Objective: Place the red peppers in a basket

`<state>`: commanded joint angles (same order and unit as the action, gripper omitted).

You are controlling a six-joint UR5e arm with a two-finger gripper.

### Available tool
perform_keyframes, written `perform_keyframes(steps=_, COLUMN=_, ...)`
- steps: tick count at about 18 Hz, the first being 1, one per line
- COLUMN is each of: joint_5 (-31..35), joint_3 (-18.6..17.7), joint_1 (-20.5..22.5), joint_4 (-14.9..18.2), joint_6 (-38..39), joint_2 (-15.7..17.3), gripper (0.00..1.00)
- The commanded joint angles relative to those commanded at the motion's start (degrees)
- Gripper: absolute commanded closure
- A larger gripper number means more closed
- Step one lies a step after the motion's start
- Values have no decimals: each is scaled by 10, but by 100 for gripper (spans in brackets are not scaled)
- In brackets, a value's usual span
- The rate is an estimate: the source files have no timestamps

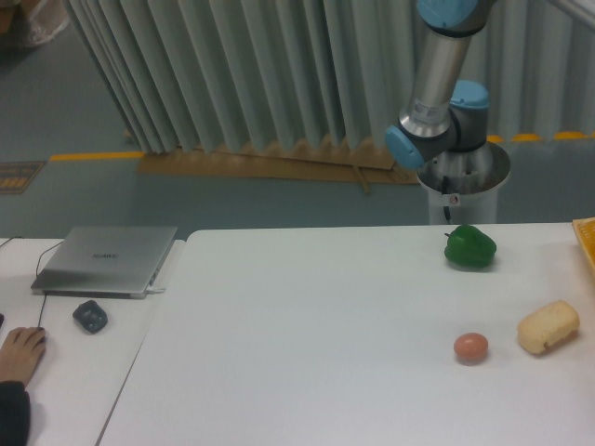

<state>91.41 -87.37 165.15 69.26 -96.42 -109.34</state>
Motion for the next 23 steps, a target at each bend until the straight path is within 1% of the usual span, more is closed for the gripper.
perform_keyframes(steps=7, joint_5=-2, joint_3=0, joint_1=-18, joint_4=-4, joint_6=14, joint_2=-1, gripper=0)
perform_keyframes(steps=9, joint_5=-13, joint_3=0, joint_1=-32, joint_4=-4, joint_6=29, joint_2=1, gripper=0)
perform_keyframes(steps=11, joint_5=-18, joint_3=-5, joint_1=-54, joint_4=-4, joint_6=42, joint_2=7, gripper=0)
perform_keyframes(steps=13, joint_5=-18, joint_3=-17, joint_1=-59, joint_4=-1, joint_6=43, joint_2=11, gripper=0)
perform_keyframes(steps=15, joint_5=-18, joint_3=-28, joint_1=-67, joint_4=2, joint_6=49, joint_2=27, gripper=0)
perform_keyframes(steps=17, joint_5=-25, joint_3=-38, joint_1=-90, joint_4=4, joint_6=91, joint_2=30, gripper=0)
perform_keyframes(steps=21, joint_5=-24, joint_3=-46, joint_1=-141, joint_4=6, joint_6=162, joint_2=32, gripper=0)
perform_keyframes(steps=23, joint_5=-22, joint_3=-53, joint_1=-160, joint_4=8, joint_6=189, joint_2=41, gripper=0)
